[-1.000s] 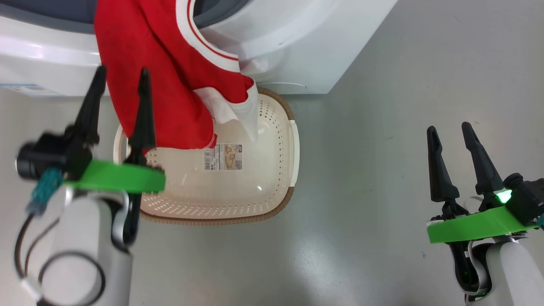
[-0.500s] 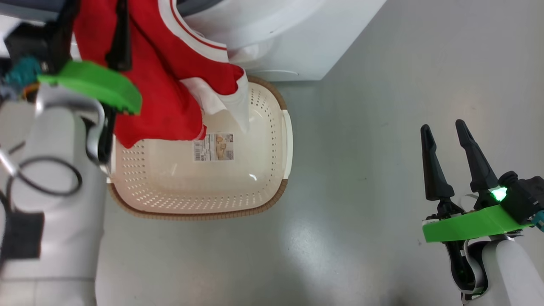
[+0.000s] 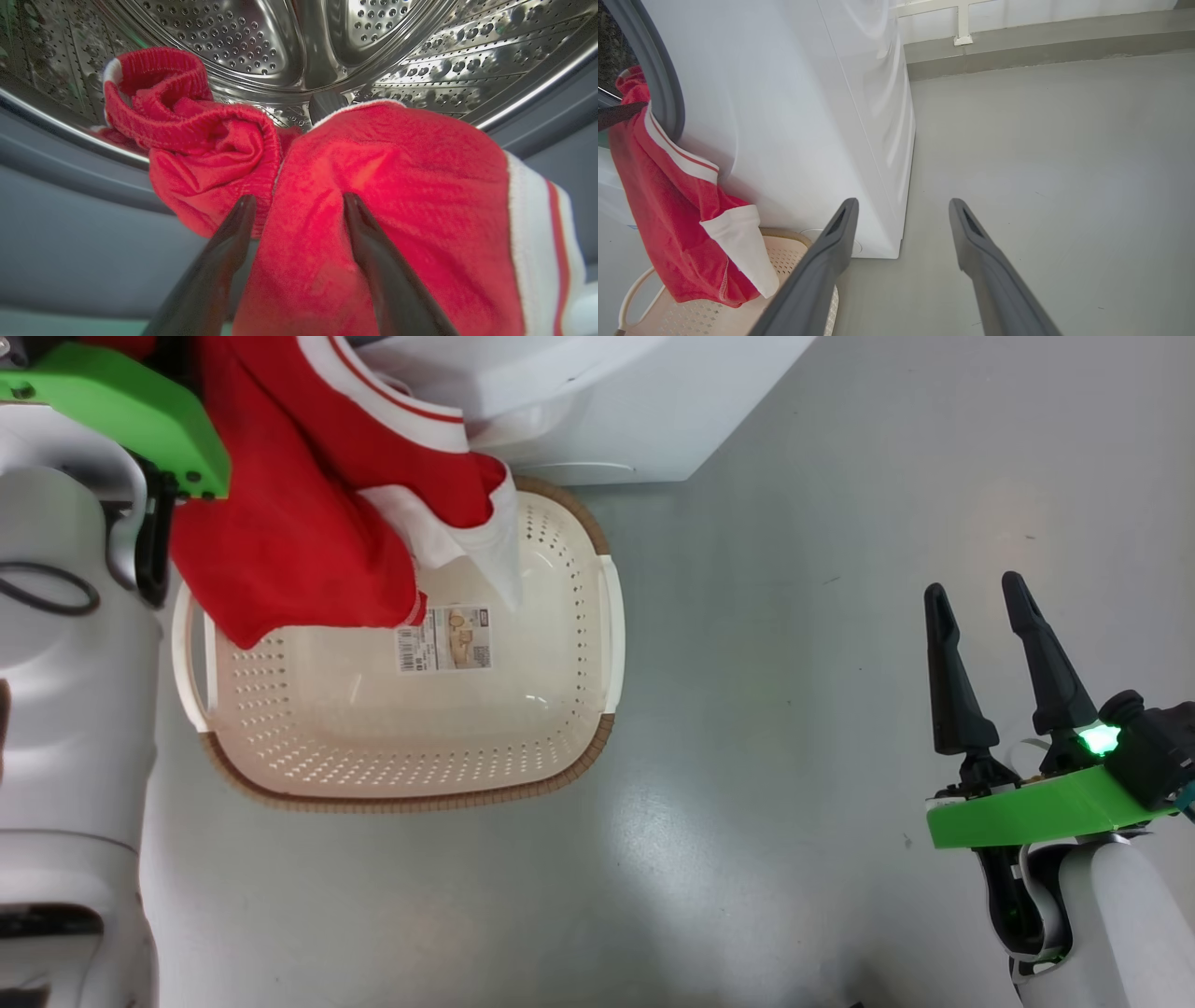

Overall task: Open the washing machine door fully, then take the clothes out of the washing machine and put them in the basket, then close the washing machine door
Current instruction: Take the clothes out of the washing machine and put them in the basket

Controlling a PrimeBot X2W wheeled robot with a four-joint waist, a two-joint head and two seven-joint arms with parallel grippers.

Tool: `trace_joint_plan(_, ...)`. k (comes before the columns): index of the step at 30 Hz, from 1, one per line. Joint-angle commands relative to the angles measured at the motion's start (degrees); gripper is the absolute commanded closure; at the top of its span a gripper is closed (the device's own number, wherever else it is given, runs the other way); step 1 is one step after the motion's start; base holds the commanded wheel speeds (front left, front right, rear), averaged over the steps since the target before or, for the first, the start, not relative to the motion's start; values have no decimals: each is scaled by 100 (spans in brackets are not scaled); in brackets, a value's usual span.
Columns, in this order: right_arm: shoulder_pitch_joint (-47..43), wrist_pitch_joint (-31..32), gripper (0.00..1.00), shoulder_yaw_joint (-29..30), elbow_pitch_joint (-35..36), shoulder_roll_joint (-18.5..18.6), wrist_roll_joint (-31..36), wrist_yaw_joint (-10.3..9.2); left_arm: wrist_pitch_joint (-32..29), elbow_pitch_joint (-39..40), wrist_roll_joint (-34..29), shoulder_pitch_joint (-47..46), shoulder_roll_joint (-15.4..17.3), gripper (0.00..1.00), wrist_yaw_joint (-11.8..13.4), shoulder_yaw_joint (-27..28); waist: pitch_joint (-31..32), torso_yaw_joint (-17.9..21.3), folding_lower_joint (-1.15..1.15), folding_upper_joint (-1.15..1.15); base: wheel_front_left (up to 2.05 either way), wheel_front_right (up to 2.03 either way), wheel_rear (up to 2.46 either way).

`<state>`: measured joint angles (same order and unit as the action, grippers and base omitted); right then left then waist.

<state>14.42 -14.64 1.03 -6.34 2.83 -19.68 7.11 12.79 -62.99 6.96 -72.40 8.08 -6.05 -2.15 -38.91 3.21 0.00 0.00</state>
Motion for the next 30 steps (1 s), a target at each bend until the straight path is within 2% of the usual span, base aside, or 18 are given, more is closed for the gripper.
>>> trace_joint_plan(1, 18, -36, 0, -142, 136, 5, -63, 37, 58, -19, -11, -83, 295, 0, -2, 51, -14, 26, 0, 0, 0, 0, 0)
trace_joint_plan(2, 22, -36, 0, -142, 138, 5, -71, 37, 70, -108, 10, -128, 300, 0, -14, 47, -17, 33, 0, 0, 0, 0, 0)
trace_joint_plan(3, 24, -36, 0, -141, 139, 5, -76, 37, 88, -176, 14, -166, 308, 21, -23, 31, -17, 37, 0, 0, 0, 0, 0)
trace_joint_plan(4, 24, -36, 0, -138, 140, 5, -80, 37, 110, -226, 21, -195, 308, 51, -32, 17, -15, 38, 0, 0, 0, 0, 0)
trace_joint_plan(5, 23, -36, 0, -132, 143, 5, -83, 37, 130, -270, 34, -220, 304, 68, -41, 7, -16, 36, 0, 0, 0, 0, 0)
trace_joint_plan(6, 20, -36, 0, -123, 144, 5, -85, 37, 148, -307, 40, -234, 299, 100, -51, -12, -10, 30, 0, 0, 0, 0, 0)
trace_joint_plan(14, -8, -36, 0, -85, 141, 5, -70, 37, 216, -106, 144, -98, 205, 100, -86, -32, 91, -56, 0, 0, 0, 0, 0)
trace_joint_plan(21, -87, -36, 0, -68, 125, 5, -32, 37, 219, 990, 215, 557, 81, 100, -83, 94, 275, -171, 0, 0, 0, 0, 0)
trace_joint_plan(30, -188, -36, 0, -74, 112, 5, 9, 37, 220, 2881, 289, 1785, -199, 100, -96, 440, 458, -271, 0, 0, 0, 0, 0)
